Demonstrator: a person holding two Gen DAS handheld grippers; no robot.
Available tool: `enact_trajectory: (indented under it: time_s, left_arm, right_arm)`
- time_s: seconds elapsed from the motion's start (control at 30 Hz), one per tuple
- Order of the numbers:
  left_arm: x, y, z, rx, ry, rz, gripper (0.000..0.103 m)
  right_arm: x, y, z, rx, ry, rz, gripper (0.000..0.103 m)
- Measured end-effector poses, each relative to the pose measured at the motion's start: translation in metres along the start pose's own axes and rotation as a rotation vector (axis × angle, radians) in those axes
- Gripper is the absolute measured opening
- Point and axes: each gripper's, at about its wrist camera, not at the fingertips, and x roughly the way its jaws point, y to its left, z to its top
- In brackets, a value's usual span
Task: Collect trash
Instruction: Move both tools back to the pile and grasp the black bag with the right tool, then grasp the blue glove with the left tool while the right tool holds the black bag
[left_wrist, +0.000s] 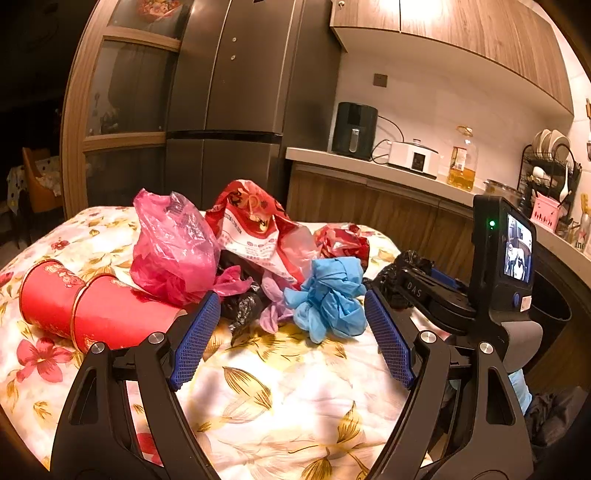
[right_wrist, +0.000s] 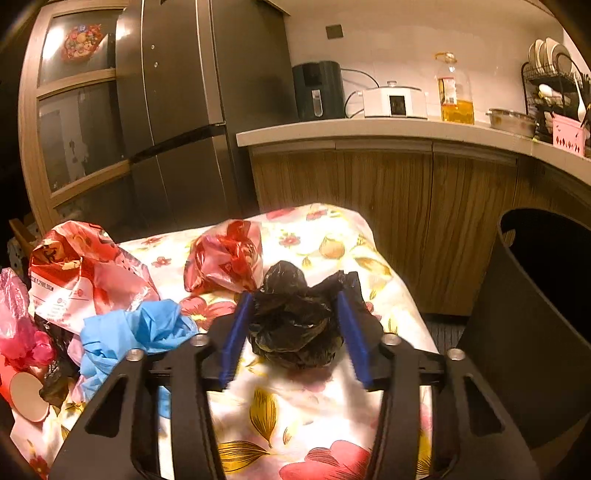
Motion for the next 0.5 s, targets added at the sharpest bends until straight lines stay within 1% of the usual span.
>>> enact_trajectory:
  time_s: [0.03,0.07,0.1,0.13,0.23,0.37,0.5]
  left_arm:
    - [0.001,-0.001,-0.001,0.002,0.001,0.0,0.079]
    - [0.002,-0.002,-0.001,0.004,0.002,0.0,0.079]
    - [0.002,-0.003,-0.001,0.006,0.001,0.0,0.079]
    - [0.003,-0.004,-0.001,0.007,-0.001,0.0,0.078]
    - [0.008,-0.007,0.001,0.005,-0.002,-0.006,0.079]
    - [0.022,-0.013,0.009,0.01,-0.003,0.002,0.078]
    - [0.039,-0.021,0.016,0.015,0.008,0.007,0.078]
  right_arm:
    - [0.001,-0.001,-0.001,0.002,0.007,0.006,0.023]
    - [0.002,-0.001,-0.001,0.004,0.01,0.014,0.019]
    - [0.001,-0.001,-0.001,0.005,0.009,0.021,0.012]
    - [0.0,-0.001,-0.001,0.007,0.005,0.027,0.008]
    - [-0.006,-0.003,0.0,0.017,-0.016,0.037,0.005]
    - [-0.022,-0.008,0.002,0.043,-0.053,0.044,0.004]
    - [-0.043,-0.015,0.006,0.051,-0.103,0.032,0.004]
